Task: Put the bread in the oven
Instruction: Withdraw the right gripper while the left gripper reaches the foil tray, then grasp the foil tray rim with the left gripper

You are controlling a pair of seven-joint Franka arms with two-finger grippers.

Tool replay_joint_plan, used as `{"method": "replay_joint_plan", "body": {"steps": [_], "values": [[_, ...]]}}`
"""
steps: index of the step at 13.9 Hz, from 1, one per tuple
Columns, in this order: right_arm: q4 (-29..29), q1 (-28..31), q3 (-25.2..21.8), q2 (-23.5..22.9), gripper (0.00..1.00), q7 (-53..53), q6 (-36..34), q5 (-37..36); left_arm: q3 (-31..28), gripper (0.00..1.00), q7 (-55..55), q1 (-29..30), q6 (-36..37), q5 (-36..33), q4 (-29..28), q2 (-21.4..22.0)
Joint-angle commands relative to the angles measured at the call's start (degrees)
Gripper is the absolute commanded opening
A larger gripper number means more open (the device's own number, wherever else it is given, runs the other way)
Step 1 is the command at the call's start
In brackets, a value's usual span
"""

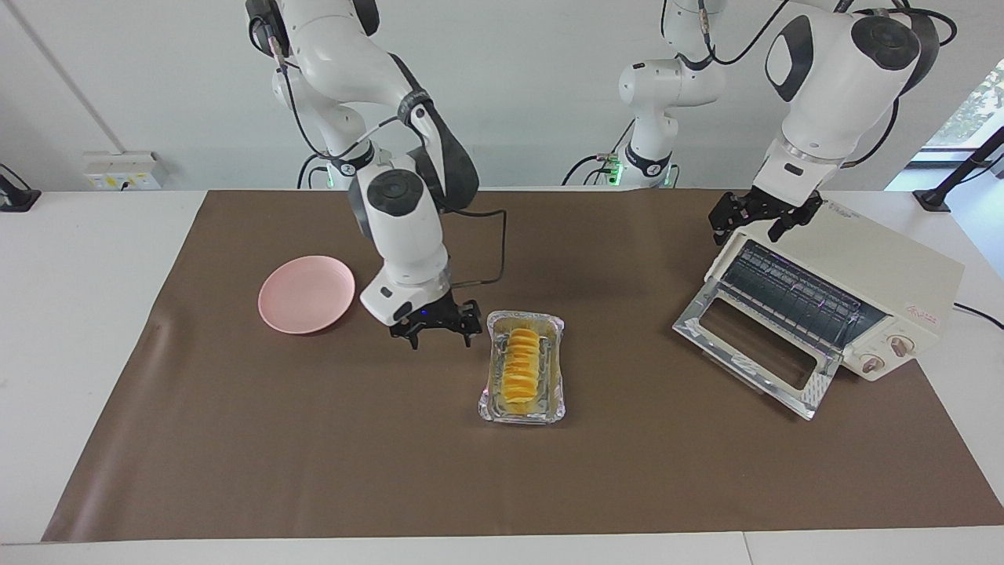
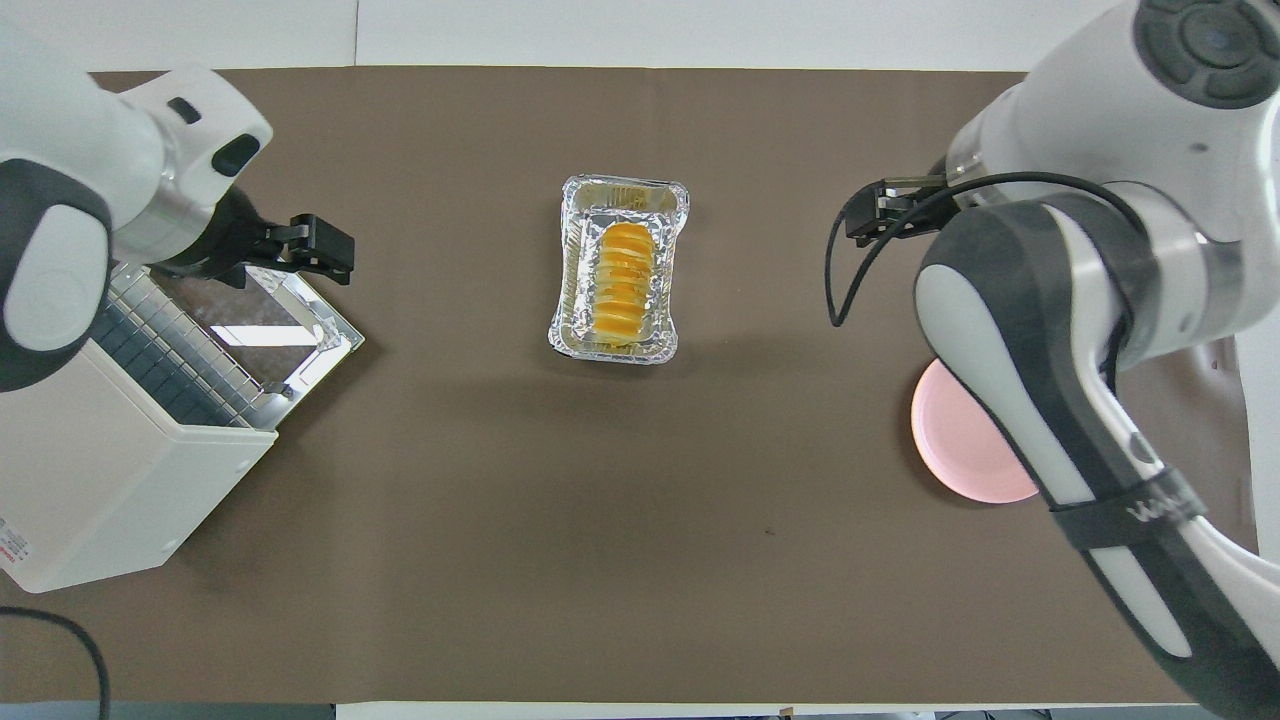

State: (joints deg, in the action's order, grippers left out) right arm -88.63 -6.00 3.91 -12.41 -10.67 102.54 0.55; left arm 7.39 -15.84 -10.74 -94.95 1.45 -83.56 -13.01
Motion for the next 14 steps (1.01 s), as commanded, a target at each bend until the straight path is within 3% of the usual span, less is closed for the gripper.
{"method": "replay_joint_plan", "body": {"steps": [1, 3, 5, 8, 10, 14], "values": [[-2.07, 5.37, 0.93, 5.88, 1.00, 6.08, -5.66, -0.29, -1.15, 1.00, -7.01, -5.60, 2.50, 0.48, 17.96, -14.47], [-2.25, 8.27, 0.93, 9.75, 1.00, 8.99, -10.24, -0.37, -2.02, 1.00, -9.02, -12.16, 2.06, 0.48, 27.62, -23.43], [-2.25, 10.47, 0.93, 11.79, 1.00, 9.36, -10.96, -0.29, -4.39, 1.00, -16.31, -19.28, -3.45, 0.48, 28.72, -27.93], [-3.90, 10.92, 0.84, 12.84, 1.00, 9.26, -12.72, -0.73, -9.40, 1.00, -16.77, -27.57, -8.73, 0.65, 27.05, -30.84], [-7.06, 11.10, 0.93, 13.98, 1.00, 9.09, -11.67, -0.38, -9.32, 1.00, -17.12, -28.37, -11.21, 0.65, 26.79, -31.99], [-7.17, 11.97, 0.93, 13.29, 1.00, 9.18, -10.79, 0.06, -9.32, 1.00, -17.04, -28.64, -14.20, 2.06, 25.65, -33.56]]}}
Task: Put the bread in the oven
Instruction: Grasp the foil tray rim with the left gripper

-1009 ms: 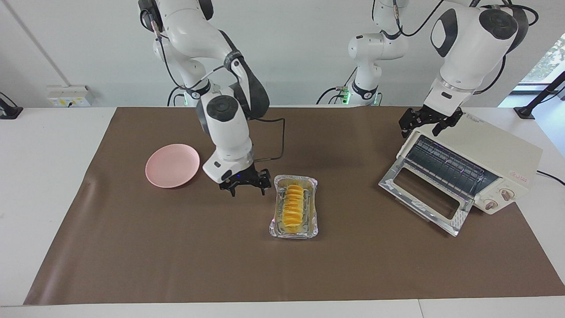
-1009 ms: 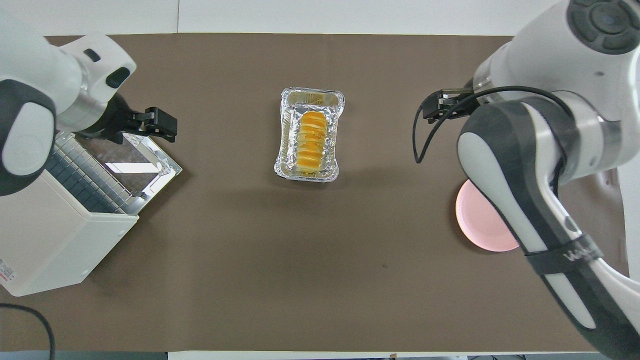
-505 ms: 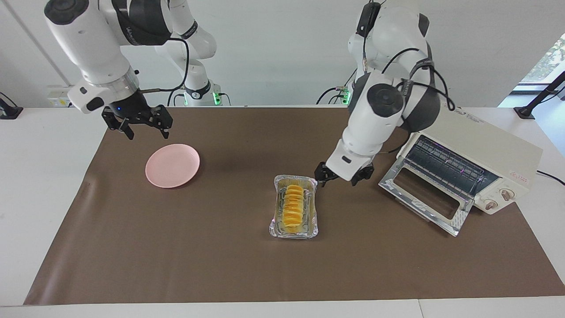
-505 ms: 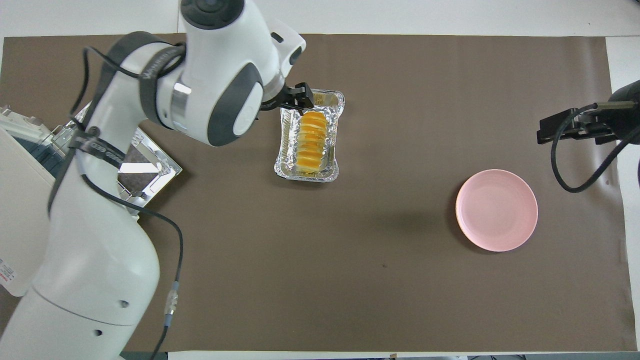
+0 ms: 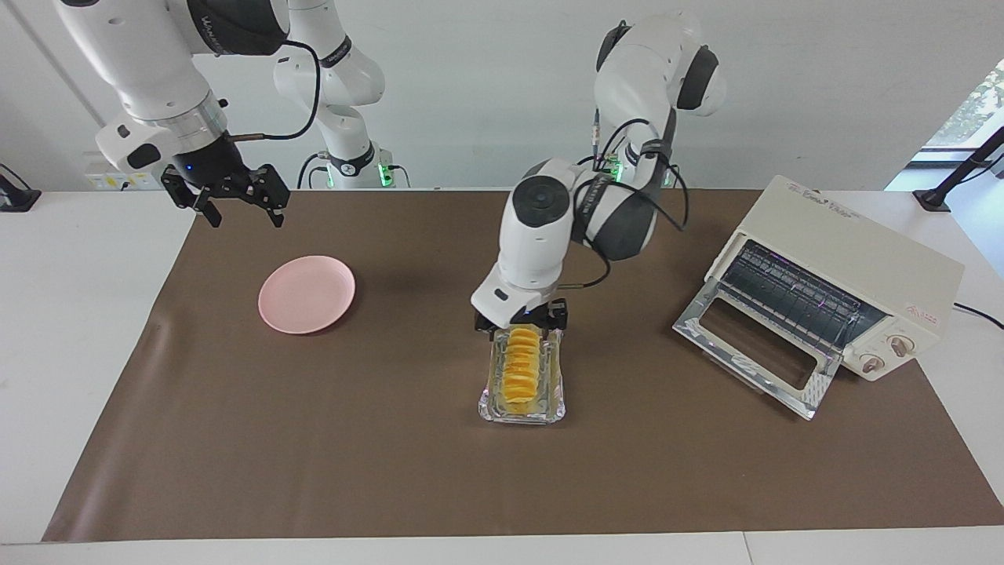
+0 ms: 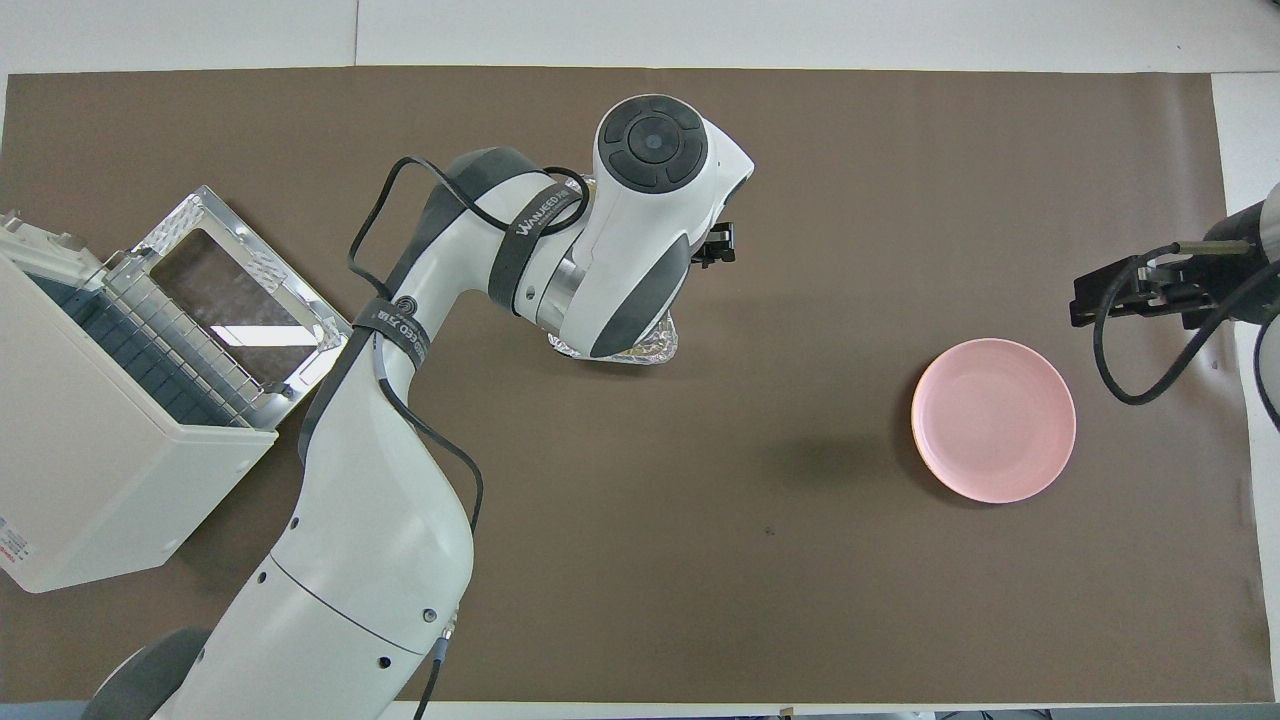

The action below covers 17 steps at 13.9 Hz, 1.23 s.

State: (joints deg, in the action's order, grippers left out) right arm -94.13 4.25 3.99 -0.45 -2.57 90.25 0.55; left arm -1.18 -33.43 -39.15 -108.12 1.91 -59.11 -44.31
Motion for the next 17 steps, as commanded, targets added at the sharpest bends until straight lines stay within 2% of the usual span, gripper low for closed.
{"method": "replay_joint_plan", "body": {"steps": [1, 5, 11, 17], "values": [[-1.58, 2.24, 0.75, 1.24, 1.00, 0.99, 2.11, -0.03, -0.76, 1.00, 0.55, -0.32, -2.26, 1.61, 0.93, -3.31], [-1.58, 5.23, 0.67, 1.24, 1.00, 0.99, 2.39, -0.38, -0.76, 1.00, 0.55, -0.22, -4.47, 1.43, 0.66, -4.03], [-1.76, 5.15, 0.67, 1.33, 1.00, 0.99, 1.50, -0.38, -0.58, 1.00, 0.55, -1.99, -4.64, 2.31, -1.36, -3.85], [-1.76, 5.41, 0.67, 1.24, 1.00, 0.72, 3.44, -0.38, -0.58, 1.00, 0.47, -2.43, -5.43, 3.54, -2.59, -3.85]]}}
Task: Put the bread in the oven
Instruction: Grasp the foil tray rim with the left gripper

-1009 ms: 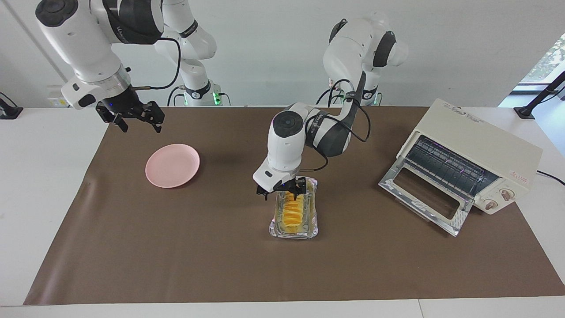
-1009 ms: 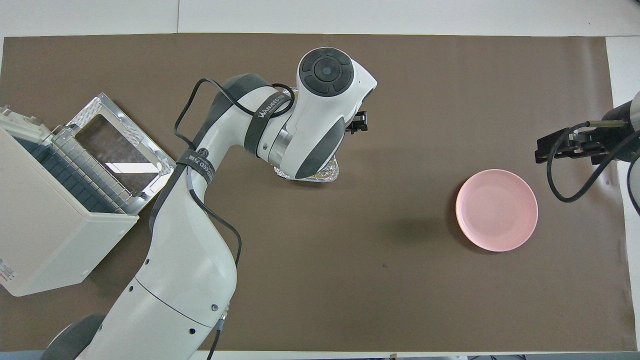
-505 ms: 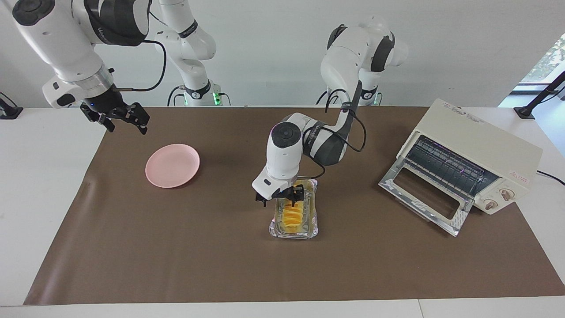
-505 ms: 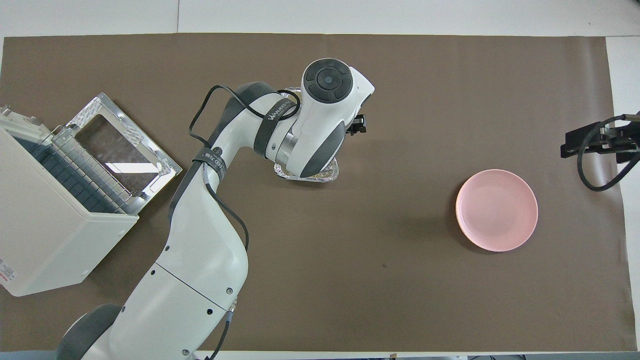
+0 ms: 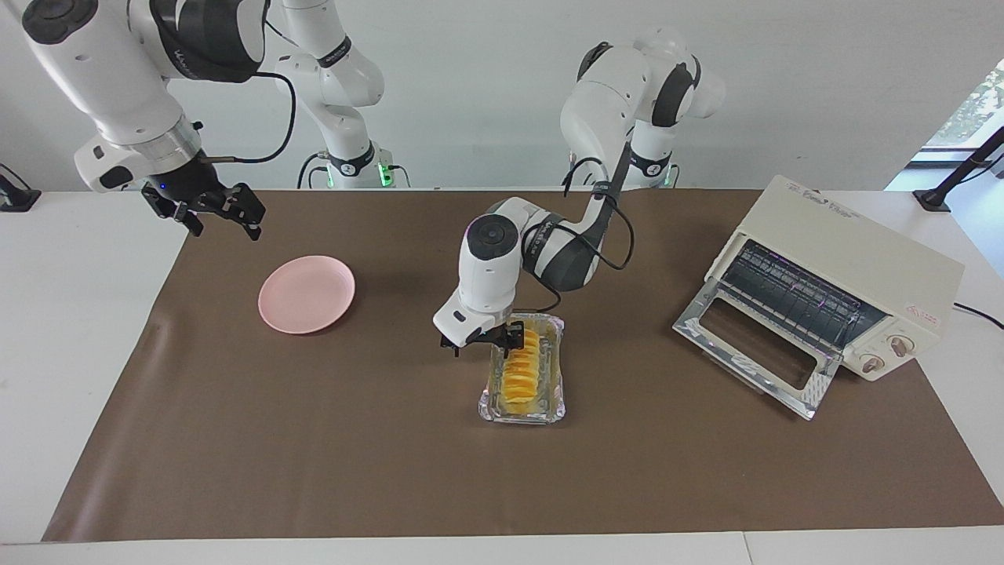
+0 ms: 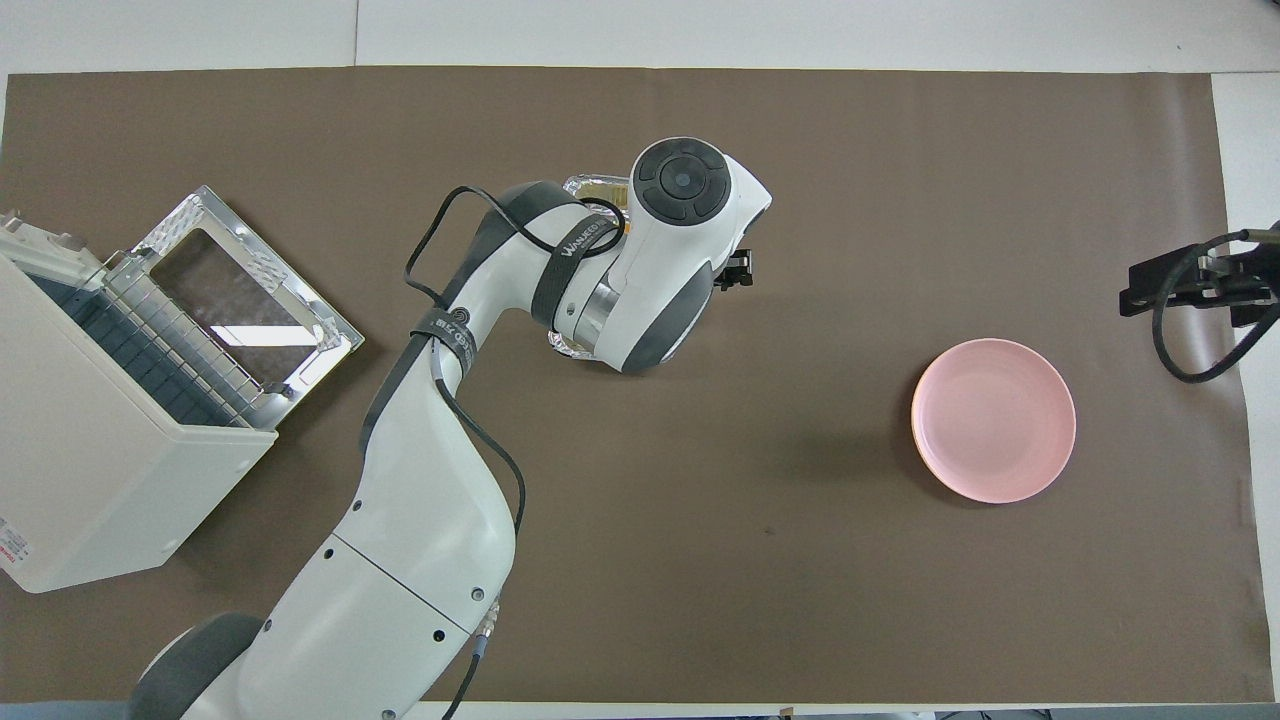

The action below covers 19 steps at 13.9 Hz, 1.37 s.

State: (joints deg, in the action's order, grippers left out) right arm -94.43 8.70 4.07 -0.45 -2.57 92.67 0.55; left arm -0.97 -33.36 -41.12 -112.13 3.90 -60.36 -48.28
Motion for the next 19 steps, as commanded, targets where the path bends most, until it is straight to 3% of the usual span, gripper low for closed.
{"method": "replay_joint_plan", "body": {"steps": [1, 3, 7, 9, 11, 13, 14, 19], "values": [[-1.46, 0.96, 0.59, 1.24, 1.00, 0.81, 0.93, -0.38, -0.78, 0.96, 0.32, -0.45, -1.43, 1.55, -1.34, 0.12], [-1.20, 0.88, 0.33, 0.97, 1.00, 0.90, 1.37, -0.20, -0.96, 0.86, -1.17, -0.45, -1.43, 2.24, -1.68, 0.03], [-0.76, -4.56, -4.67, 0.62, 1.00, 0.90, 1.28, -0.20, -0.78, 0.79, -1.27, -0.36, -1.43, 2.25, -1.78, 0.03], [-0.76, -6.50, -7.05, 0.62, 1.00, 0.90, 1.37, -0.20, -0.78, 0.71, -1.53, -0.36, -1.60, 2.42, -2.21, 0.03], [-0.76, -6.24, -6.97, 0.71, 1.00, 0.90, 1.28, -0.20, -0.96, 0.49, -2.76, -0.45, -1.34, 2.60, -2.83, 0.11], [-1.20, -6.33, -6.97, 0.89, 1.00, 0.64, 1.37, -0.20, -0.96, 0.10, -2.76, -0.36, -0.46, 2.60, -2.74, 0.12], [-1.20, -6.24, -6.97, 0.89, 1.00, 0.55, 1.46, -0.20, -1.05, 0.00, -2.76, -0.02, -0.37, 2.69, -2.66, 0.12], [-1.20, -6.42, -7.05, 0.98, 1.00, 0.98, -0.21, -0.99, -1.83, 0.00, -5.04, 0.69, 1.72, 2.69, -2.31, 0.38]]}}
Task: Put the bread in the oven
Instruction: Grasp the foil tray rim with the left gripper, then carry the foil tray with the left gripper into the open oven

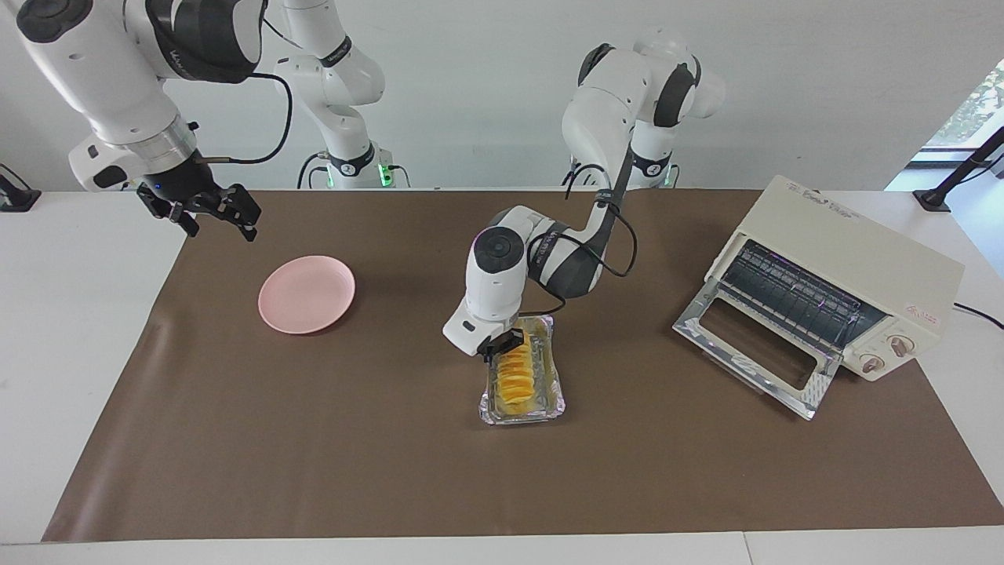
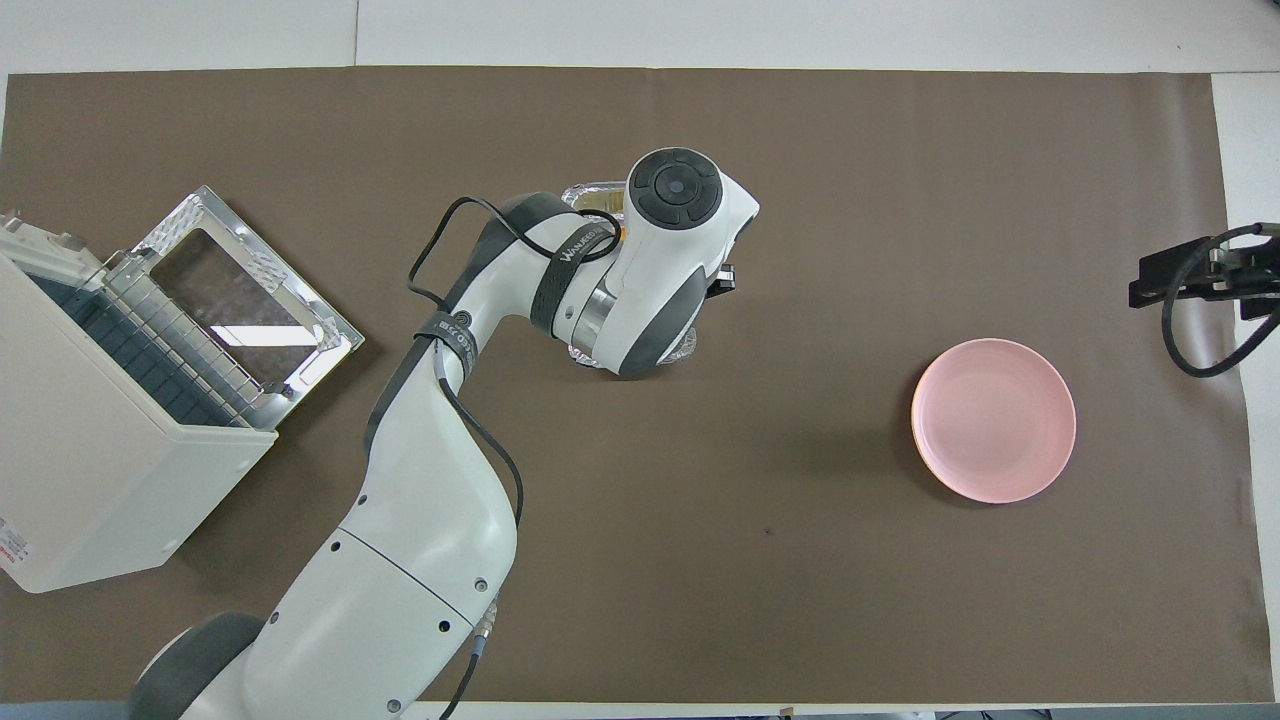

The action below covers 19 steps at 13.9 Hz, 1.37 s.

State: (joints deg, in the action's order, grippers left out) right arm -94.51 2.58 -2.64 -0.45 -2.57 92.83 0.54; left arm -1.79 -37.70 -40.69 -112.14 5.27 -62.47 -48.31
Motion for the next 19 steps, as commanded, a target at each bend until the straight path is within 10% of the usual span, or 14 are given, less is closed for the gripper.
{"method": "replay_joint_plan", "body": {"steps": [1, 19], "values": [[-1.12, -0.29, -0.35, 0.98, 1.00, 1.25, -0.19, -0.98, -1.72, 0.00, -0.80, 0.34, 3.14, 1.32, -0.11, 0.76], [-3.05, -0.03, -0.17, 2.03, 1.00, 8.72, -0.81, -0.89, -23.70, 0.00, -16.96, 5.43, 24.95, 4.57, -2.55, 12.71]]}}
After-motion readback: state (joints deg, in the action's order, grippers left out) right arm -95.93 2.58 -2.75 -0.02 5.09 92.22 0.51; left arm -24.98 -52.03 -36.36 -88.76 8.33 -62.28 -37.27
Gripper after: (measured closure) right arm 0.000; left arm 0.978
